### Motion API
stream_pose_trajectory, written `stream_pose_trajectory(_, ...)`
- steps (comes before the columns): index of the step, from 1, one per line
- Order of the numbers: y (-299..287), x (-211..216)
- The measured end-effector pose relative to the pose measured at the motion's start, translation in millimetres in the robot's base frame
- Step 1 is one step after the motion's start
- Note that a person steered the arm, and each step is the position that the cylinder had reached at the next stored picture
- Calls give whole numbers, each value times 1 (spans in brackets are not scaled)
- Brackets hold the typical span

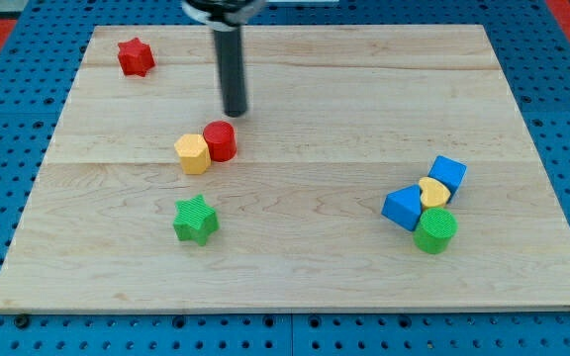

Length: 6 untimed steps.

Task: Separate the yellow heart and green star

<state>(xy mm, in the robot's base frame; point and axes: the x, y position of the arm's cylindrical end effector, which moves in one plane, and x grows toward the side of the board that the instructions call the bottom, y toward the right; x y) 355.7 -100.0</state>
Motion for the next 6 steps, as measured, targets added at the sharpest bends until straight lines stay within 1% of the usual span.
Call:
stream_pose_trajectory(1, -25, 44)
stream_pose_trajectory(2, 73, 82)
stream_pose_trajectory(3, 141, 81)
stream_pose_trajectory(4, 152, 63)
stream_pose_trajectory(5, 215, 58)
stream_pose_trajectory(6, 216, 30)
